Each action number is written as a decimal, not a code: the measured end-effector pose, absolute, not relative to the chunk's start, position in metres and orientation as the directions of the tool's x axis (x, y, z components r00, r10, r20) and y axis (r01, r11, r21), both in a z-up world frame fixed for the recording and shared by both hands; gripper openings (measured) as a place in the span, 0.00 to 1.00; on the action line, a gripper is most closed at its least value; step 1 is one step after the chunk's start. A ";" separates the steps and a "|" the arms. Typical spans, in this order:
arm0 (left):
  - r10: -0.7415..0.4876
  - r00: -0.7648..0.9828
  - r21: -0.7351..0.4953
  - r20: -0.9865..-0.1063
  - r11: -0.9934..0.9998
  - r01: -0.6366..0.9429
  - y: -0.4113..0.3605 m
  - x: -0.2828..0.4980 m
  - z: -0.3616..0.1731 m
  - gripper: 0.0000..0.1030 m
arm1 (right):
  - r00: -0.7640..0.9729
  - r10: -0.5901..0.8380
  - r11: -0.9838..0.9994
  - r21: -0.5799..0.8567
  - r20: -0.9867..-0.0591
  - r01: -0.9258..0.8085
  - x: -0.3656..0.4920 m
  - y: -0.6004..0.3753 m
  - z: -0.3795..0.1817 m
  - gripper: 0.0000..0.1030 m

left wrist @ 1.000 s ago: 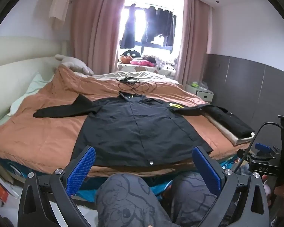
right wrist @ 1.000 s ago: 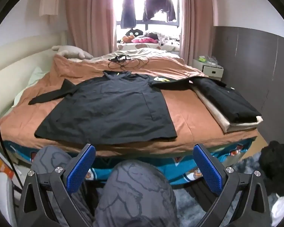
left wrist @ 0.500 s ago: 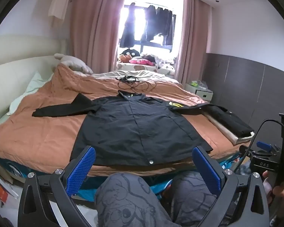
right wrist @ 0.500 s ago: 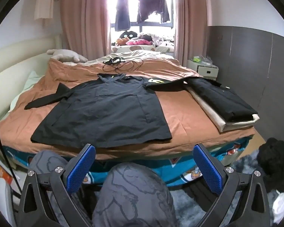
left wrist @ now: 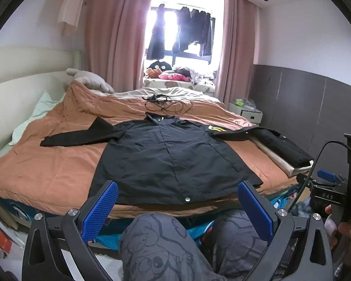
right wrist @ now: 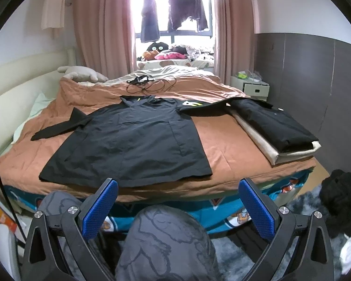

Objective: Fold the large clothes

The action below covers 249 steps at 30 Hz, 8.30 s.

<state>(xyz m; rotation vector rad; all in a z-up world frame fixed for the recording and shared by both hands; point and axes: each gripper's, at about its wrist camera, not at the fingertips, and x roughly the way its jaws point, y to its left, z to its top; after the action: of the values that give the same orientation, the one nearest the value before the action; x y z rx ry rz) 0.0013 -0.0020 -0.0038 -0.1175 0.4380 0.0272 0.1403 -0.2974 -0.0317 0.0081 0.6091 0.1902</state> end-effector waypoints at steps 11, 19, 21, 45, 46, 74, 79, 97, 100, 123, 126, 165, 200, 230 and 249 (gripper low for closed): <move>0.006 0.916 -0.093 -0.402 0.995 -0.047 -0.002 -0.011 0.001 0.99 | 0.812 0.180 0.983 0.066 -0.555 -0.173 0.139 -0.296 -0.029 1.00; 0.009 0.920 -0.084 -0.391 0.995 -0.046 0.001 -0.017 0.007 0.99 | 0.819 0.177 0.984 0.084 -0.545 -0.157 0.137 -0.302 -0.028 1.00; 0.007 0.920 -0.084 -0.392 0.995 -0.044 0.001 -0.017 0.007 0.99 | 0.821 0.172 0.985 0.083 -0.544 -0.151 0.136 -0.302 -0.027 1.00; 0.011 0.920 -0.095 -0.391 0.994 -0.052 0.002 -0.017 0.009 0.99 | 0.824 0.173 0.985 0.089 -0.539 -0.149 0.133 -0.301 -0.026 1.00; 0.009 0.920 -0.096 -0.391 0.994 -0.051 0.002 -0.016 0.009 0.99 | 0.823 0.173 0.985 0.090 -0.541 -0.148 0.134 -0.300 -0.026 1.00; 0.100 0.909 -0.086 -0.405 0.985 -0.147 0.049 0.024 0.017 0.99 | 0.775 0.351 0.935 0.161 -0.525 -0.315 0.200 -0.215 -0.023 1.00; 0.115 0.903 -0.080 -0.415 0.983 -0.162 0.073 0.045 0.017 0.99 | 0.751 0.366 0.928 0.155 -0.550 -0.339 0.235 -0.185 -0.034 1.00; 0.288 0.805 -0.029 -0.518 0.935 -0.353 0.170 0.170 0.004 0.99 | 0.647 0.505 0.856 0.240 -0.571 -0.457 0.371 -0.078 -0.048 1.00; 0.300 0.785 -0.037 -0.542 0.925 -0.379 0.187 0.186 -0.003 0.99 | 0.622 0.532 0.840 0.263 -0.574 -0.476 0.389 -0.058 -0.053 1.00; 0.400 0.663 -0.126 -0.633 0.792 -0.598 0.362 0.277 -0.053 0.81 | 0.462 0.596 0.789 0.371 -0.657 -0.490 0.501 0.076 -0.125 0.72; 0.400 0.645 -0.146 -0.651 0.768 -0.624 0.387 0.286 -0.061 0.79 | 0.448 0.596 0.788 0.379 -0.666 -0.485 0.516 0.092 -0.131 0.71; 0.363 0.565 -0.400 -0.741 0.437 -0.805 0.595 0.365 -0.180 0.06 | 0.239 0.732 0.679 0.651 -0.638 -0.340 0.642 0.188 -0.209 0.20; -0.014 0.946 -0.407 -0.324 0.905 -0.126 0.275 0.480 0.155 0.01 | 0.447 0.686 0.704 0.679 -0.574 -0.208 0.606 -0.035 -0.136 0.54; -0.476 0.605 -0.490 -0.638 0.857 0.156 0.060 0.605 -0.058 0.90 | 0.628 0.482 0.675 0.716 -0.610 0.178 0.648 -0.210 -0.172 0.60; -0.072 0.673 -0.292 -0.736 0.931 -0.220 0.234 0.509 -0.098 0.83 | 0.516 0.435 0.887 0.451 -0.738 -0.104 0.658 -0.080 -0.169 0.87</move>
<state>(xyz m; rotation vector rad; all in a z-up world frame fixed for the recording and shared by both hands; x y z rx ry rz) 0.5094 0.2344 -0.0981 -0.3759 0.8333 0.0857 0.6575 -0.0797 -0.1688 0.3744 0.9804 0.3331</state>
